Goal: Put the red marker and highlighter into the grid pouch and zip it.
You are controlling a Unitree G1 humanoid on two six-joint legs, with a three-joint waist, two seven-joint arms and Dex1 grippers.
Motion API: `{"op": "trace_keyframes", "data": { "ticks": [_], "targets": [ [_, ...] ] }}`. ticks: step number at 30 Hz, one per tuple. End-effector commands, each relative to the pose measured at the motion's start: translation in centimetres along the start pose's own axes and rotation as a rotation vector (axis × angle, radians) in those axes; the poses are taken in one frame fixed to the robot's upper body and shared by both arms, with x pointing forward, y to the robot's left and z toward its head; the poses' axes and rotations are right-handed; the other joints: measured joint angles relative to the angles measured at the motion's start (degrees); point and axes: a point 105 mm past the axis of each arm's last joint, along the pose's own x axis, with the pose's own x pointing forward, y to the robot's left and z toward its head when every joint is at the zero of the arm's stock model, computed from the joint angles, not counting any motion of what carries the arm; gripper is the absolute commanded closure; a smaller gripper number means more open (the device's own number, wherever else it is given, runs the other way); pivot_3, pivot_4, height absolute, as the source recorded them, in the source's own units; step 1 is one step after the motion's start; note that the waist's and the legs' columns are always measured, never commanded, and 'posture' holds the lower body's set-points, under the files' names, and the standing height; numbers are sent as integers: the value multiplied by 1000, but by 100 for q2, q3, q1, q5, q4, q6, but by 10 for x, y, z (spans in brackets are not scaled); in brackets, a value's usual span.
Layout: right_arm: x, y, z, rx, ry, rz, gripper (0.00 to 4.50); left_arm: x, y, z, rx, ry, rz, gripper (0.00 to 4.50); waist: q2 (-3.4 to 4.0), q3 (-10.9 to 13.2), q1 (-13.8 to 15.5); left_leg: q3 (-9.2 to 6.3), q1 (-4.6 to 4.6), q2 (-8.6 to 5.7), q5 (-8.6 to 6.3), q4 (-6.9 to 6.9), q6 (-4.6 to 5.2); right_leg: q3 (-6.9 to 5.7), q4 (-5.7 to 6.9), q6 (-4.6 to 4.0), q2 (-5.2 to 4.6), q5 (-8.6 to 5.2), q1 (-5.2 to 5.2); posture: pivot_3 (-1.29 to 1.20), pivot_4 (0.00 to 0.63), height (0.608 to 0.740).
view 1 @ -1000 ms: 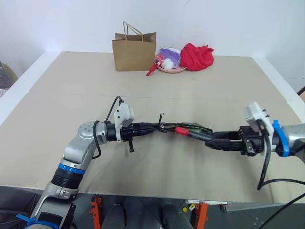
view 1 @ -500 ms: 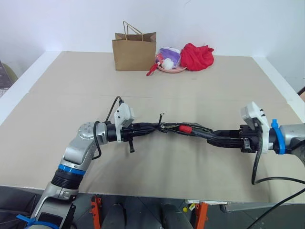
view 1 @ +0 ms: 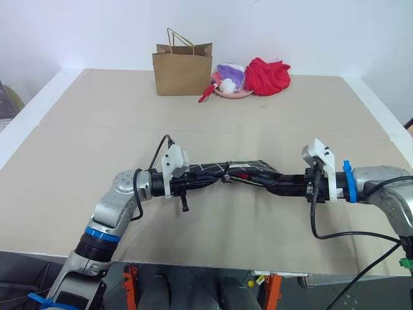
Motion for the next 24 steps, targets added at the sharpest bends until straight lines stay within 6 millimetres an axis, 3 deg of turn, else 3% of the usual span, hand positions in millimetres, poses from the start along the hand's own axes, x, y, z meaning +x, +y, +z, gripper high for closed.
{"op": "trace_keyframes", "data": {
  "ticks": [1, 3, 9, 12, 16, 24],
  "targets": [
    [-6, 13, 16, -134, -40, 66, 1036, -1, -2, 13, 40, -34, 2, 4500, 0, 0, 3, 0, 0, 0, 0, 0, 0, 0, 0, 0, 0, 0, 1, 0, 150, 740],
    [-13, 16, 20, -157, -64, 83, 78, -3, 1, 14, 38, -35, 15, 4500, 0, 0, 4, 0, -1, 0, 0, 1, 0, 0, -1, 2, 0, -1, 1, 0, 150, 740],
    [-31, 32, 27, -234, -107, 145, 25, -11, 10, 15, 29, -27, 51, 4500, 0, 0, 6, 0, 0, 0, 0, 2, 0, 0, 0, 2, 0, -1, 2, 0, 150, 740],
    [-30, 53, 37, -259, -170, 225, 25, -15, 13, 13, 27, -17, 61, 4500, 0, 0, -13, 0, 2, 1, 0, 1, 0, 0, 0, 1, 1, -1, 2, 0, 150, 740],
    [-8, 61, 55, -356, -311, 196, 25, -18, 16, 13, 20, -12, 62, 4500, -1, 0, -31, 0, 4, 2, 1, 2, -1, 0, 2, 0, 3, 4, 2, 0, 150, 740],
    [46, 56, 55, -361, -427, 130, 25, -11, 11, 16, 16, -28, 42, 4500, -5, -1, -7, 0, 2, 3, 5, 2, -8, 0, 2, 1, 4, 9, 0, 0, 150, 740]
  ]
}}
